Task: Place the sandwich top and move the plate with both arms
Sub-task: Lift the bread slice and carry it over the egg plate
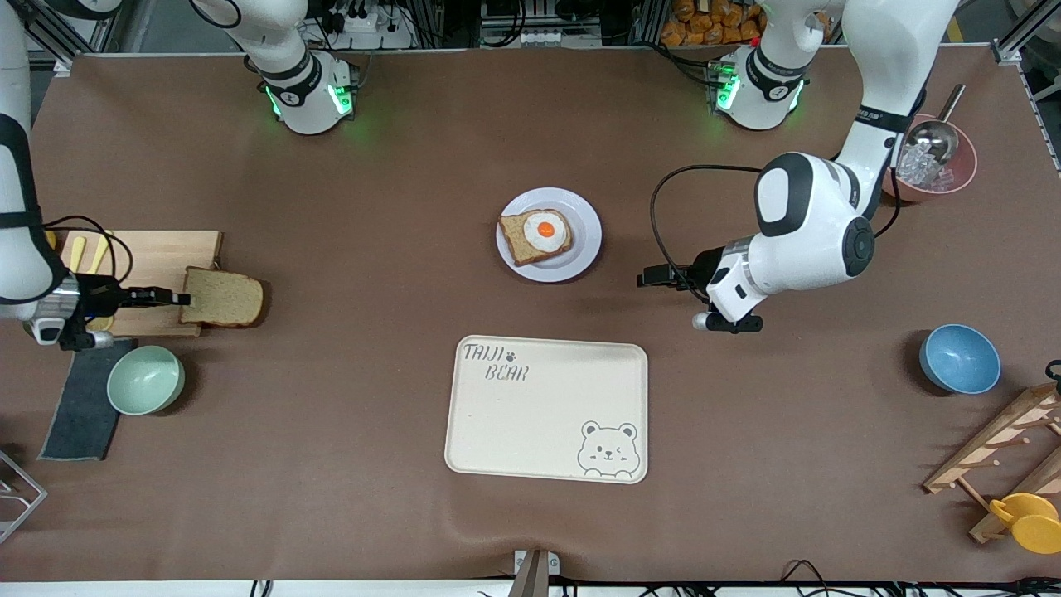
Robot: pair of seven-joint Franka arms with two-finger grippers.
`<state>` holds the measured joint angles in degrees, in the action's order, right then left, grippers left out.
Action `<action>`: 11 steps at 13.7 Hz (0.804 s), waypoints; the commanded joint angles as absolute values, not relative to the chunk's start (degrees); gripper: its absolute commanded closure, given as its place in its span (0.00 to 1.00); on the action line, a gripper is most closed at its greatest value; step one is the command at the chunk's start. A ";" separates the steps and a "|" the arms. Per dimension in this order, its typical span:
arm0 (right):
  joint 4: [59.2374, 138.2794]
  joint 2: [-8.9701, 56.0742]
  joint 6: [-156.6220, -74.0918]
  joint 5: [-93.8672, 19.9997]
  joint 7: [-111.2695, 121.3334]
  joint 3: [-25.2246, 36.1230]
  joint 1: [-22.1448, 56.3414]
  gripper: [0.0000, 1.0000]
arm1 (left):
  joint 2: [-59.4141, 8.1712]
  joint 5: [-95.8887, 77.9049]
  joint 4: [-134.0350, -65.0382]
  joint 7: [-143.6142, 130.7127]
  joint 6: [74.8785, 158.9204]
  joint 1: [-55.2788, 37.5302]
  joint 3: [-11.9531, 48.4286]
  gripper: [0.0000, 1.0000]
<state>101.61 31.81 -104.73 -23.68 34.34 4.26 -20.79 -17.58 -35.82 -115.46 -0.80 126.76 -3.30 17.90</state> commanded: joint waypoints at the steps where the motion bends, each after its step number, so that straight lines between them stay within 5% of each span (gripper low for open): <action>1: 101.16 30.67 -102.49 -28.02 28.41 4.66 -16.89 1.00 | -16.79 -37.27 -115.49 -1.14 126.65 -2.90 18.19 0.00; 11: 104.05 23.39 -99.57 -38.12 18.55 4.75 3.76 1.00 | -16.17 -37.27 -115.23 -2.72 126.39 -2.37 18.11 0.00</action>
